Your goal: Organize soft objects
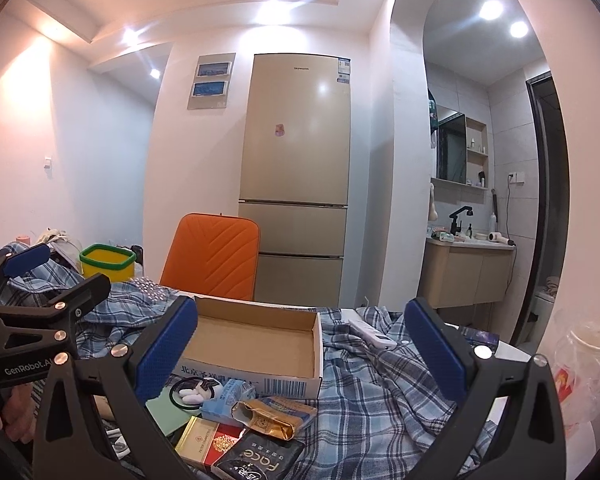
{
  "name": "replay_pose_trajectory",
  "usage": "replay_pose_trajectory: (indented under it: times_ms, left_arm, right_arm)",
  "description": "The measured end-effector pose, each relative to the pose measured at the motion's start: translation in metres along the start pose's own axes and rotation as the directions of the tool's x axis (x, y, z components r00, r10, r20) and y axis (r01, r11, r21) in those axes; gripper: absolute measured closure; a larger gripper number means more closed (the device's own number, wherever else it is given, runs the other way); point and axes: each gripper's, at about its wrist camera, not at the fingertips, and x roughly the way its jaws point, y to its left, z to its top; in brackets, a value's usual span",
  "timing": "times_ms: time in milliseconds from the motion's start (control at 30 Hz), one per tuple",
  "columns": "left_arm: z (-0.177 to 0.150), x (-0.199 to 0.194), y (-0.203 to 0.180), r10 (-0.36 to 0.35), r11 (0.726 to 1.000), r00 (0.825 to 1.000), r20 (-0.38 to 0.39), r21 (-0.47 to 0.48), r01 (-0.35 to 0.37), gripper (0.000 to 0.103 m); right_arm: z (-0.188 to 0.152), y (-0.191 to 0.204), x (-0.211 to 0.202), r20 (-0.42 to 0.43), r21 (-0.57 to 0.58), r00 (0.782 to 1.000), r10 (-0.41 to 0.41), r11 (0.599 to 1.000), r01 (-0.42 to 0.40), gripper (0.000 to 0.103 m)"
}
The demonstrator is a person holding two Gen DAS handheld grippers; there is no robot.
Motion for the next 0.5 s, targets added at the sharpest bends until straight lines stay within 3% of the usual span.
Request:
replay_pose_trajectory:
  times_ms: [500]
  left_arm:
    - [-0.0035, -0.0001, -0.0001, -0.002, 1.0, 1.0, 0.004, -0.003, 0.002, 0.0]
  right_arm:
    - [-0.0013, -0.0013, 0.0016, -0.008, 0.005, 1.0, -0.003, 1.0, 0.003, 0.0]
